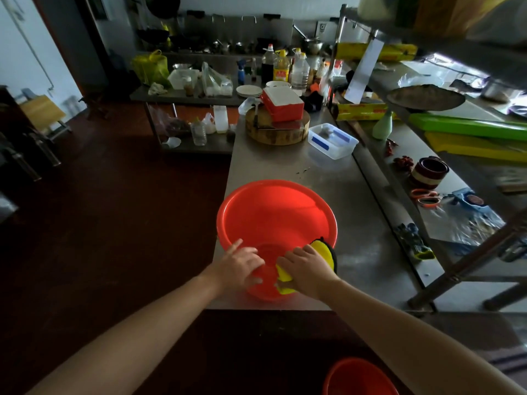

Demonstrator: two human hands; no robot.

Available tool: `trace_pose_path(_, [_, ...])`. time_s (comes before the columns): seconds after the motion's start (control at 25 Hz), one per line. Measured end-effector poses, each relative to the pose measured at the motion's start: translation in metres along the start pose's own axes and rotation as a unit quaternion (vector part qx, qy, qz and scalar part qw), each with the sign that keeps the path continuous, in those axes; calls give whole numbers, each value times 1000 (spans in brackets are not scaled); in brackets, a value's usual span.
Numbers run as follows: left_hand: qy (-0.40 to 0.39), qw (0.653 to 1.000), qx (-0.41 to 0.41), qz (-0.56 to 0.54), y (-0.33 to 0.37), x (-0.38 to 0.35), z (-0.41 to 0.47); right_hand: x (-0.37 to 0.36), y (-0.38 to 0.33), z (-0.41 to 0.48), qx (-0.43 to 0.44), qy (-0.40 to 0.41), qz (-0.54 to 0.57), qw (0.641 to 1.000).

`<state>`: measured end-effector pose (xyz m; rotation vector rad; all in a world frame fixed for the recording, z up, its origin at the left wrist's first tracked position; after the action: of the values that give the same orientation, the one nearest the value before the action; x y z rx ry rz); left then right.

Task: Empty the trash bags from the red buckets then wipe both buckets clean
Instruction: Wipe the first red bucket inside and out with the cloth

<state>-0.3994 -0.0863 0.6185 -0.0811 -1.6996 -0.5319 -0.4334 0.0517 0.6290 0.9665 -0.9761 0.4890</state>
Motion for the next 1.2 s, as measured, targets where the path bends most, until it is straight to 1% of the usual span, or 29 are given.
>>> trace_pose_path(0.04, [-2,1000,0,-14,13,-6,4,3,-10,6,-14,-2,-2,1000])
trace_pose_path(0.12, [24,999,5,-43,21,-8,5,3,-18,10,-30,-26,12,999])
trace_pose_path(0.2, [38,998,-12,-42,12,-4,-7,0,-10,0,-19,-46,37,998])
trace_pose_path(0.28, [49,998,-26,-42,-12,3,-21,-6,12,-19,7,-68,52,996])
trace_pose_path(0.36, [52,998,-19,-8,-37,12,-27,-9,29,-33,24,-78,50,995])
trace_pose_path(0.44, [15,998,-9,57,-41,14,-23,-7,28,-33,25,-77,33,996])
trace_pose_path(0.52, [-4,995,-30,95,-19,8,-12,0,13,-19,5,-63,-1,998])
trace_pose_path(0.6, [-18,996,-49,75,13,-5,-3,6,-8,-2,-19,-57,1,998])
trace_pose_path(0.68, [-7,999,-28,32,26,-11,0,-1,-21,4,-27,-110,45,993])
trace_pose_path(0.76, [18,999,-25,25,16,-2,-9,-7,-12,-6,-13,-141,68,988])
trace_pose_path(0.84, [25,999,-15,41,-15,9,-23,-13,12,-25,11,-166,74,983])
trace_pose_path(0.92, [35,996,19,77,-47,24,-31,-16,32,-38,27,-170,66,983])
trace_pose_path(0.96, [21,994,22,102,-50,25,-29,-17,34,-39,31,-175,59,982])
trace_pose_path(1.04, [-7,992,-9,125,-28,16,-16,-16,23,-27,22,-167,34,985])
trace_pose_path(1.08, [-16,993,-25,118,-11,6,-10,-12,13,-17,10,-142,19,990])
trace_pose_path(1.16, [-19,997,-28,71,16,-10,0,-5,-9,-4,-12,-94,14,995])
trace_pose_path(1.2, [-6,998,-28,54,22,-13,3,-6,-15,-3,-17,-86,25,996])
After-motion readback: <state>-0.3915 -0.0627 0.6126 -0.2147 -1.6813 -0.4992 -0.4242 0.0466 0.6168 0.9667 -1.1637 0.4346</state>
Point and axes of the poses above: each hand's wrist, its own z-axis towards the middle knuckle, its own x-axis out of the back of the hand, y = z × x, the point moved 8 cm from there along z, towards the middle knuckle, and after that the axes turned 14 degrees about -z, right-handed, at the moved point
